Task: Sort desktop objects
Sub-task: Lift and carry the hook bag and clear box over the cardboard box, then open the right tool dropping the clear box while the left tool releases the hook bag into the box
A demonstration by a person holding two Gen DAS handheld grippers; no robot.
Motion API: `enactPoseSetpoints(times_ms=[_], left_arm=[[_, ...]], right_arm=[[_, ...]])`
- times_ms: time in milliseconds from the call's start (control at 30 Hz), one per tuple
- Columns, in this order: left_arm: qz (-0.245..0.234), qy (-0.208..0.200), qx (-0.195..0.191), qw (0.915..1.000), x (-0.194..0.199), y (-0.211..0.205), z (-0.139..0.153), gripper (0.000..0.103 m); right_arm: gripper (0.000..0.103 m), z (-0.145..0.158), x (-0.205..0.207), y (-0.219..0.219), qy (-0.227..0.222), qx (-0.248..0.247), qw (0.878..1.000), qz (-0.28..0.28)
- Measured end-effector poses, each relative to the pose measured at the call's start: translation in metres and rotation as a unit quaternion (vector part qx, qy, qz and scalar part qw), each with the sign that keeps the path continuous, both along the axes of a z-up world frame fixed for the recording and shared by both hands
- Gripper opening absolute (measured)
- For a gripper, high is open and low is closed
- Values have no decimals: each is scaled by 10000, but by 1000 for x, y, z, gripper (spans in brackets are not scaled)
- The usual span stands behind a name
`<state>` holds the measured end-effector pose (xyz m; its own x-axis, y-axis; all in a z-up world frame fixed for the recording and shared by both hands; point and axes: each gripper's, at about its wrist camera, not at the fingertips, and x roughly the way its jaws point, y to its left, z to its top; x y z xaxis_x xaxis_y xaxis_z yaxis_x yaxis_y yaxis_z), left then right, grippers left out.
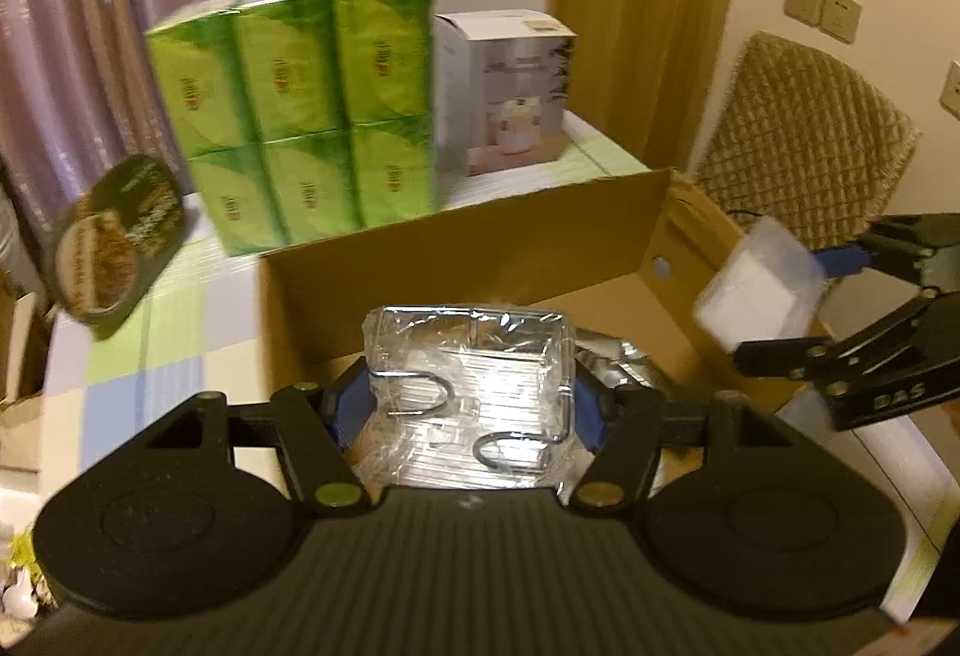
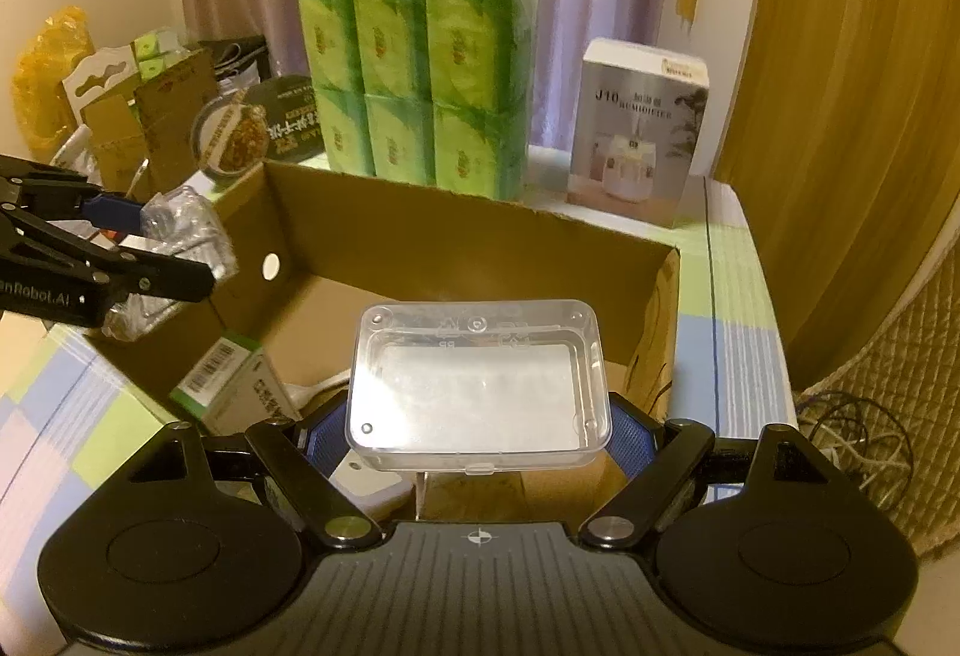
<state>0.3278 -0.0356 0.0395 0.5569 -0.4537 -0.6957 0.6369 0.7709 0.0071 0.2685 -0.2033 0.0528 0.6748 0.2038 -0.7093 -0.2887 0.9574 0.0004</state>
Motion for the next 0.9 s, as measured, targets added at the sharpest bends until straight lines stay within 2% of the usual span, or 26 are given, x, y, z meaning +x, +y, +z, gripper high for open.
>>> enactPoseSetpoints(times_ms=[200, 333, 400, 533, 733, 900], left_arm=[[-440, -131, 445, 9980, -2, -33, -20, 61], [-735, -462, 1036, 9908, -10, -47, -35, 61], [-798, -593, 1296, 9866, -12, -47, -41, 61], [-695, -773, 1561, 9823, -6, -37, -45, 61], [-464, -414, 1615, 9849, 14, -11, -57, 61], [-233, -177, 1150, 9929, 20, 3, -57, 65]], right_arm=[[82, -13, 7, -6, 71, -82, 9999, -88], [82, -18, 10, -12, 116, -109, 9998, -146], [82, -20, 10, -14, 125, -101, 9997, -179], [82, -22, 13, -15, 120, -68, 9997, -193], [82, -24, 17, -11, 117, 64, 9997, -184], [82, -23, 22, -6, 147, 167, 9996, -162]])
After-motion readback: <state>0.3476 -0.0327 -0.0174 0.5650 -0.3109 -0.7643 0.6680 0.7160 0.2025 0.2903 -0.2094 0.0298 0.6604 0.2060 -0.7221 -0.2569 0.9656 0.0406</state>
